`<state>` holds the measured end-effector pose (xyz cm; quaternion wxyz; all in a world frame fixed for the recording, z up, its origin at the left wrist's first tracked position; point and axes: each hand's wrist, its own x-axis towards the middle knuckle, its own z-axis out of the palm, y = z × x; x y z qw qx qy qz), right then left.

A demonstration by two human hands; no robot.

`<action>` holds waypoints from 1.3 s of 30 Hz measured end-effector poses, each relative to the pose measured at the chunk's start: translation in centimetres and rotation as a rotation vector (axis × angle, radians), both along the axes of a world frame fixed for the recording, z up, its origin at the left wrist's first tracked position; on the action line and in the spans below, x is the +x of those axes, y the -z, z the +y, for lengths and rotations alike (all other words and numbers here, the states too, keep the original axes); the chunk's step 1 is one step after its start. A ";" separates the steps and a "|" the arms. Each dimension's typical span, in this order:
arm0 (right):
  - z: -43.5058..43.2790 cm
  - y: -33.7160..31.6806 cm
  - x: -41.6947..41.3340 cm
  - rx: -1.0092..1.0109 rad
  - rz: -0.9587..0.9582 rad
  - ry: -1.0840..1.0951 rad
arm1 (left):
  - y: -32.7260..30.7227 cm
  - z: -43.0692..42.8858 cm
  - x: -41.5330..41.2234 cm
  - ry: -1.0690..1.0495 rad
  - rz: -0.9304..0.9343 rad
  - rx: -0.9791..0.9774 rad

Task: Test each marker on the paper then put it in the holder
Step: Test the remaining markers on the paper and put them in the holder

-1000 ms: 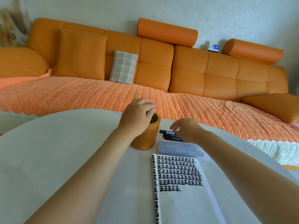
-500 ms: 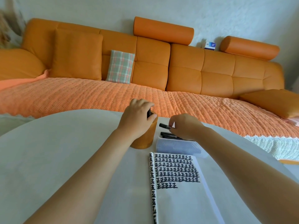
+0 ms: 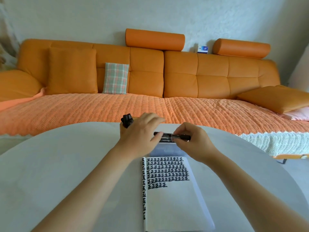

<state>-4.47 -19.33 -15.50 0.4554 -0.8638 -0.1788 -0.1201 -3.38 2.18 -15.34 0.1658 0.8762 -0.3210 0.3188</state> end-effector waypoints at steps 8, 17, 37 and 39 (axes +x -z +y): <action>-2.1 2.1 -2.4 0.066 0.185 -0.039 | 2.5 -0.7 -2.5 0.022 0.166 0.084; -0.6 3.1 -3.6 -0.531 -0.069 -0.158 | 3.6 -1.1 -4.9 0.032 0.160 0.076; -0.6 4.5 -4.5 -0.621 -0.233 -0.111 | 5.3 -0.1 -5.8 0.073 0.335 -0.026; -0.7 4.2 -4.4 -0.426 0.134 -0.166 | 5.1 0.0 -5.9 0.083 0.210 0.078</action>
